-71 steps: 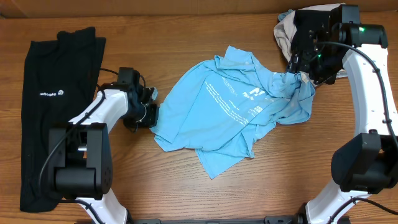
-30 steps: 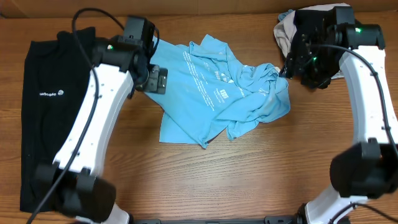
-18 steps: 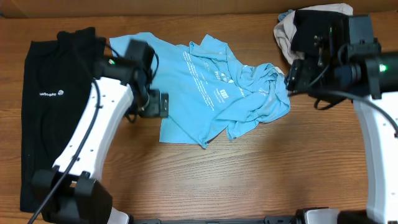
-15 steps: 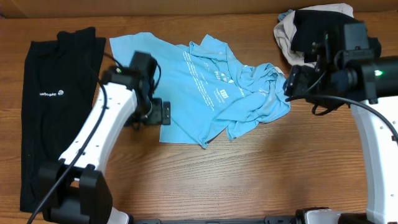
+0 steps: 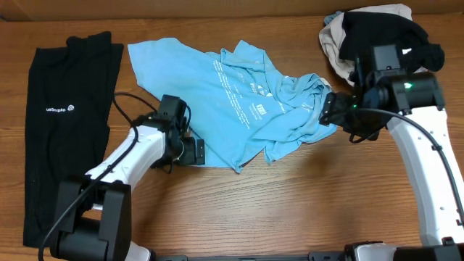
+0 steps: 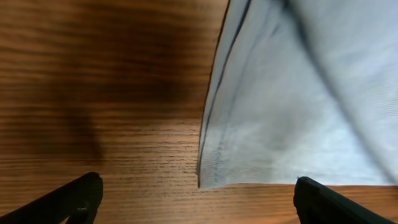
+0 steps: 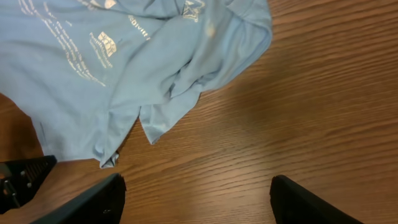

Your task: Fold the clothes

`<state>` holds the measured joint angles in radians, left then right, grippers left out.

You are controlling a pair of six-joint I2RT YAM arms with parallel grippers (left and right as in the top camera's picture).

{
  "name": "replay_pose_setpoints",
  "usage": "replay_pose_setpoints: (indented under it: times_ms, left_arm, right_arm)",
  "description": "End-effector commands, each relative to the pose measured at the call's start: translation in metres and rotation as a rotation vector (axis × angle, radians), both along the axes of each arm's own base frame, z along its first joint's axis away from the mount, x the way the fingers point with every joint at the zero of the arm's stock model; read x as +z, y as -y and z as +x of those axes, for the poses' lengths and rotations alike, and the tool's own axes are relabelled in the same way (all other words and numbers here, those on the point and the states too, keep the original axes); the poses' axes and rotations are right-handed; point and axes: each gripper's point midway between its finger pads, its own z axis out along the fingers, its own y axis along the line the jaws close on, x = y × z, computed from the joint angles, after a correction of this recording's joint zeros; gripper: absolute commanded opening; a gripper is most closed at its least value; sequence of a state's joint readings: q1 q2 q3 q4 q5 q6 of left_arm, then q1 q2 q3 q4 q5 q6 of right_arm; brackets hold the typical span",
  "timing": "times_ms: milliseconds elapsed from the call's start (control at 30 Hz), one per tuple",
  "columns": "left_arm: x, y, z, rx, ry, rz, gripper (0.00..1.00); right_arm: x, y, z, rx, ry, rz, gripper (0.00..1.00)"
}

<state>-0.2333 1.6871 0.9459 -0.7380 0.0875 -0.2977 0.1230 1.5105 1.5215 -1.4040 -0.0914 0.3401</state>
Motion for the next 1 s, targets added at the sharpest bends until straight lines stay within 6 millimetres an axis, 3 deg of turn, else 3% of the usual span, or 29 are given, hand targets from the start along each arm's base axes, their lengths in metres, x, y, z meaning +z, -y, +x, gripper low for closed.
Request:
replay_pose_setpoints:
  times_ms: [0, 200, 433, 667, 967]
  left_arm:
    - [-0.01, -0.001, -0.01, 0.024, -0.025, -0.014, 0.98]
    - [-0.019, 0.0, -0.008, 0.028, 0.008, -0.022, 0.93]
    - [-0.027, 0.01, -0.001, 0.046, 0.04, -0.083, 0.64]
    - [-0.034, 0.03, -0.014, 0.021, -0.037, -0.196, 0.59]
    - [-0.06, 0.026, -0.039, 0.035, -0.179, -0.173, 0.43]
  right_arm:
    - [-0.009, -0.01, -0.004, 0.024, -0.015, 0.017, 0.78]
    - [-0.026, -0.015, -0.004, 0.03, -0.027, 0.028, 0.78]
    - [-0.042, -0.016, -0.004, 0.028, -0.032, 0.032, 0.78]
    - [-0.042, -0.016, 0.0, 0.029, -0.016, 0.033, 0.78]
    - [-0.042, -0.017, 0.003, 0.03, -0.003, 0.034, 0.78]
